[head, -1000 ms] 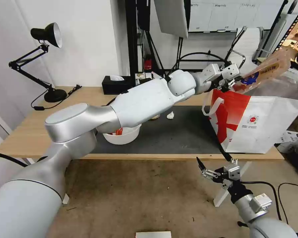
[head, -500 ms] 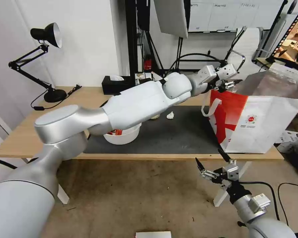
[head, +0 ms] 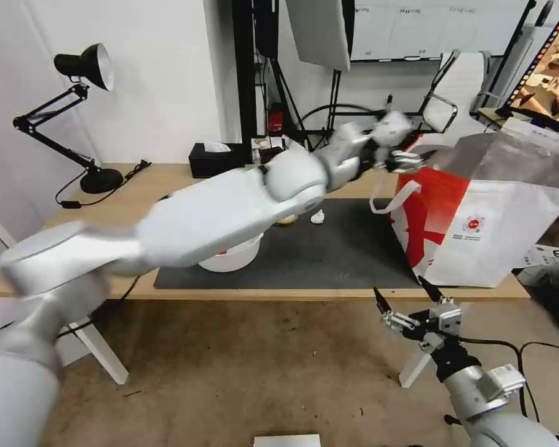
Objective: Pick up the trash from the table and place it into the takeout bag.
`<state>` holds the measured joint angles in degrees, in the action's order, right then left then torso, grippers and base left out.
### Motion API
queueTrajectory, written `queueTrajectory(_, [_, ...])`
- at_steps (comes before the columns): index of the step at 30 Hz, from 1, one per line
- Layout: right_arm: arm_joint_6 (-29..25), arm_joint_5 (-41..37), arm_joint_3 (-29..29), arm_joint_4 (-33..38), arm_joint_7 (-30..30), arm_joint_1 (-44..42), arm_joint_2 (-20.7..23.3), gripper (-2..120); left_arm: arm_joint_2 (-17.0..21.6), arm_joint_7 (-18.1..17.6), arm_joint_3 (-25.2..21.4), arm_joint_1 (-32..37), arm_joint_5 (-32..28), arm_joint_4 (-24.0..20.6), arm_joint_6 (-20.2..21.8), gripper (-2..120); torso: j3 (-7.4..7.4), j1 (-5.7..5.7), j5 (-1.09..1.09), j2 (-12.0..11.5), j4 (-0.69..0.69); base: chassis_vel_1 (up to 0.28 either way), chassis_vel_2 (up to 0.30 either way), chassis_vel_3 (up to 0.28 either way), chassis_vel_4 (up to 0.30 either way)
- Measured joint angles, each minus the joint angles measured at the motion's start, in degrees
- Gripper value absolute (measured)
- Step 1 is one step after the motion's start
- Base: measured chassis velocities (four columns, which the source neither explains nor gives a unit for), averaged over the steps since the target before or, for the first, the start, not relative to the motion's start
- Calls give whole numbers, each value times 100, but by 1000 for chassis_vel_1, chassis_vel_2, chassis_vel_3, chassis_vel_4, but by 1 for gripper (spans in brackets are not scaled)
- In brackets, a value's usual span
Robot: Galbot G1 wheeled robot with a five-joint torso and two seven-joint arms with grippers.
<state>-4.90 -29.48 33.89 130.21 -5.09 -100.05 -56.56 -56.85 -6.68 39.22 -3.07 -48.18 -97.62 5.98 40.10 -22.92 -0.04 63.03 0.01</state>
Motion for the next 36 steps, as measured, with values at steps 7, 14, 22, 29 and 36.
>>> queueTrajectory(7, [11,-485,44,282,-163,-46,158,100,1936,296,-2653,3195,610,-1660,-34,100,-1,1,-1,0,-1,0,0,0,0])
queueTrajectory(14, [28,-643,105,413,-214,-127,180,100,2059,353,-4709,5880,1327,-2352,-312,100,-1,1,0,1,1,0,0,0,0])
queueTrajectory(22, [-1,-503,179,378,-202,-229,85,100,1127,463,-6054,8020,2388,-2605,-687,100,-1,1,4,0,-1,0,0,0,0])
queueTrajectory(29, [-533,81,163,-217,137,-413,-196,100,-281,709,-6831,9509,3643,-2207,-1498,100,-1,1,4,0,0,0,0,0,0])
queueTrajectory(36, [-742,405,13,-766,296,-433,-407,100,-558,843,-6883,9673,3926,-1986,-1682,100,0,0,5,0,-2,0,0,0,0])
